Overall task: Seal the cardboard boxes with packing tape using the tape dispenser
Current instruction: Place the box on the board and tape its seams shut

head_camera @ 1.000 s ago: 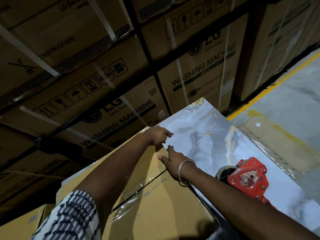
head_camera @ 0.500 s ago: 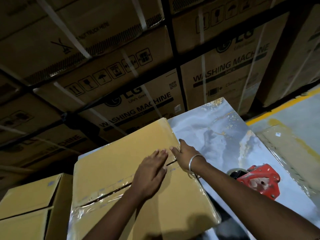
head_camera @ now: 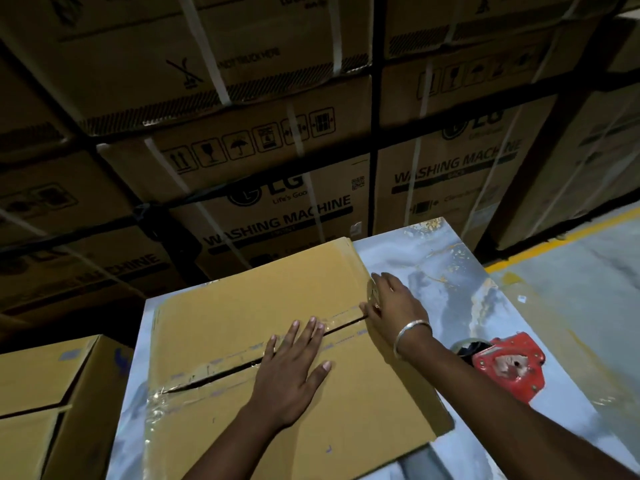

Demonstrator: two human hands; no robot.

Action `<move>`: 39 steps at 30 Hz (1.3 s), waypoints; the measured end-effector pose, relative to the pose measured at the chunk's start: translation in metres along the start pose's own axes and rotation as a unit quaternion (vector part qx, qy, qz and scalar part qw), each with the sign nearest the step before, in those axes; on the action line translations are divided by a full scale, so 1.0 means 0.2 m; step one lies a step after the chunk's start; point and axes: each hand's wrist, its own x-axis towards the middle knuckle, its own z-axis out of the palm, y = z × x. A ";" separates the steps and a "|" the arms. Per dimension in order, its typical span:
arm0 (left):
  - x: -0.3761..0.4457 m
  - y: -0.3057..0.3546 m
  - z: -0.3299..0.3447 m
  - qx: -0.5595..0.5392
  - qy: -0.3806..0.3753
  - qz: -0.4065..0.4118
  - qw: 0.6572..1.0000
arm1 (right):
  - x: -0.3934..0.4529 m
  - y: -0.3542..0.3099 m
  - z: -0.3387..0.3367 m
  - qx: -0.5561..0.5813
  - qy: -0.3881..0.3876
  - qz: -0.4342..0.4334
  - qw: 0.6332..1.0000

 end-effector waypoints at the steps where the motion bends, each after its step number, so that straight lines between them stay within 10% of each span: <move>1: 0.00 0.00 0.01 -0.002 0.005 0.000 1.000 | -0.04 0.00 0.01 -0.007 0.023 -0.019 1.000; 7: 0.00 0.00 0.03 -0.014 0.023 -0.005 1.000 | -0.24 -0.02 0.10 -0.076 0.084 -0.067 0.991; 14: -0.08 -0.05 0.03 -0.025 0.038 -0.027 0.999 | -0.38 -0.13 0.12 -0.134 -0.088 0.032 0.987; 39: -0.44 -0.34 0.12 -0.008 0.093 -0.175 0.980 | -0.41 -0.13 0.14 -0.169 -0.081 -0.008 0.982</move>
